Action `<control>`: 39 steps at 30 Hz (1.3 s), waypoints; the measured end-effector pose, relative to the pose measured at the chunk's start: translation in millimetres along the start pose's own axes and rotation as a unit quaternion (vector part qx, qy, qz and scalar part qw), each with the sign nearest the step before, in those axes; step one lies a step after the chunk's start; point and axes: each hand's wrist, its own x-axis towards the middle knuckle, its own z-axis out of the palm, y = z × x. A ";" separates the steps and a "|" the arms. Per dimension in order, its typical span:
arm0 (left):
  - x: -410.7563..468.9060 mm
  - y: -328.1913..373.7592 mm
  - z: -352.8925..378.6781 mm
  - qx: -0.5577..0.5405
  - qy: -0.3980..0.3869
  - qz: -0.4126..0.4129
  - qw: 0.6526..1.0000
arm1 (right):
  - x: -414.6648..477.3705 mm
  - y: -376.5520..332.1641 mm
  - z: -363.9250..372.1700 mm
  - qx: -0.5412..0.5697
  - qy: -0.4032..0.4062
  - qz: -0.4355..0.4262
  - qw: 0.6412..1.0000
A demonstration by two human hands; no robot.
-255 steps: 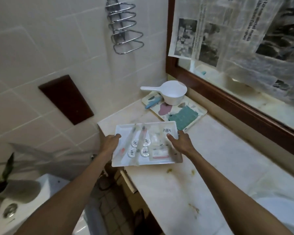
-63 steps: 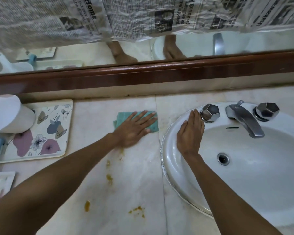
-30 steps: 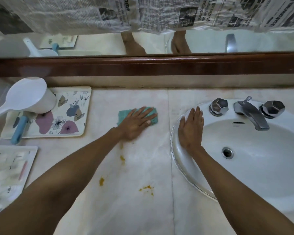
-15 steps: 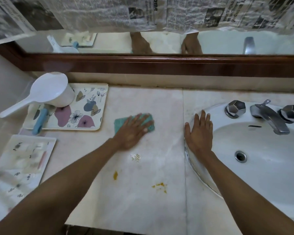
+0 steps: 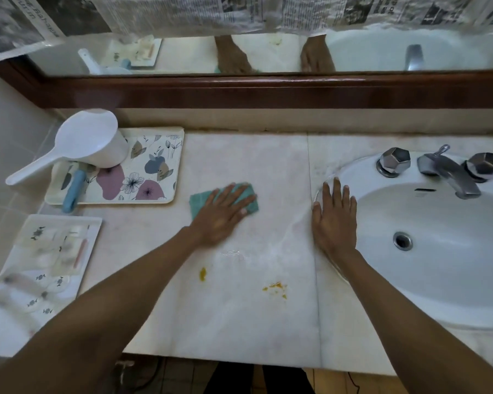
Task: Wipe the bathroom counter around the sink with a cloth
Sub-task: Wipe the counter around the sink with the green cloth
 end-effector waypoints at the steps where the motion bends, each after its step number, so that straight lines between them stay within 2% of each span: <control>1: 12.3 0.2 -1.9 -0.008 0.015 -0.042 0.999 | -5.0 1.0 0.5 -0.001 -0.001 -0.006 1.000; 3: 30.9 17.4 4.7 -0.027 0.038 -0.114 0.992 | -13.4 2.8 1.7 -0.006 -0.003 -0.015 1.000; 5: 28.0 48.0 19.0 -0.028 0.041 -0.114 0.992 | -18.8 3.4 1.9 -0.014 -0.004 -0.019 1.000; 8: -17.3 78.3 40.5 0.003 0.012 -0.003 1.000 | -27.6 5.3 1.6 -0.028 -0.011 -0.025 0.999; 12: -59.0 38.9 35.2 0.026 -0.028 0.105 0.994 | -43.0 9.8 2.0 -0.026 -0.018 -0.034 0.999; 13: -54.7 24.0 30.1 0.034 -0.025 0.096 0.994 | -46.0 10.3 2.3 -0.025 -0.018 -0.037 0.999; 15: -32.9 5.3 18.0 0.022 0.005 0.017 1.000 | -48.3 10.4 2.6 -0.023 -0.013 -0.044 0.999; 19: -3.0 45.1 23.1 -0.030 0.059 -0.161 0.985 | -50.0 9.2 -0.5 -0.016 -0.021 -0.047 0.999; 21: -14.0 73.2 34.2 -0.034 0.045 -0.146 0.988 | -48.9 9.1 -1.1 -0.017 -0.031 -0.046 0.998; 23: -38.9 83.1 43.0 -0.030 0.018 -0.082 0.996 | -48.0 9.3 -1.0 -0.015 -0.041 -0.057 0.997; 26: -65.6 62.3 42.0 -0.036 0.007 -0.036 0.999 | -47.9 7.9 -0.1 -0.032 -0.026 -0.131 0.991; 29: -71.7 27.9 31.7 -0.051 0.031 -0.100 0.993 | -45.0 -8.9 5.1 -0.006 -0.047 -0.194 0.980; 32: -72.4 -1.8 20.1 -0.070 0.057 -0.173 0.981 | -35.3 -43.3 14.9 0.054 -0.107 -0.230 0.966; 35: -79.6 2.1 26.2 -0.086 0.077 -0.223 0.968 | -25.4 -71.0 28.3 0.053 -0.134 -0.281 0.949; 37: -100.9 22.6 39.6 -0.085 0.087 -0.235 0.964 | -22.3 -80.9 35.9 0.036 -0.146 -0.290 0.945; 39: -136.8 45.0 57.0 -0.077 0.078 -0.207 0.972 | -21.5 -85.0 42.7 0.022 -0.132 -0.292 0.947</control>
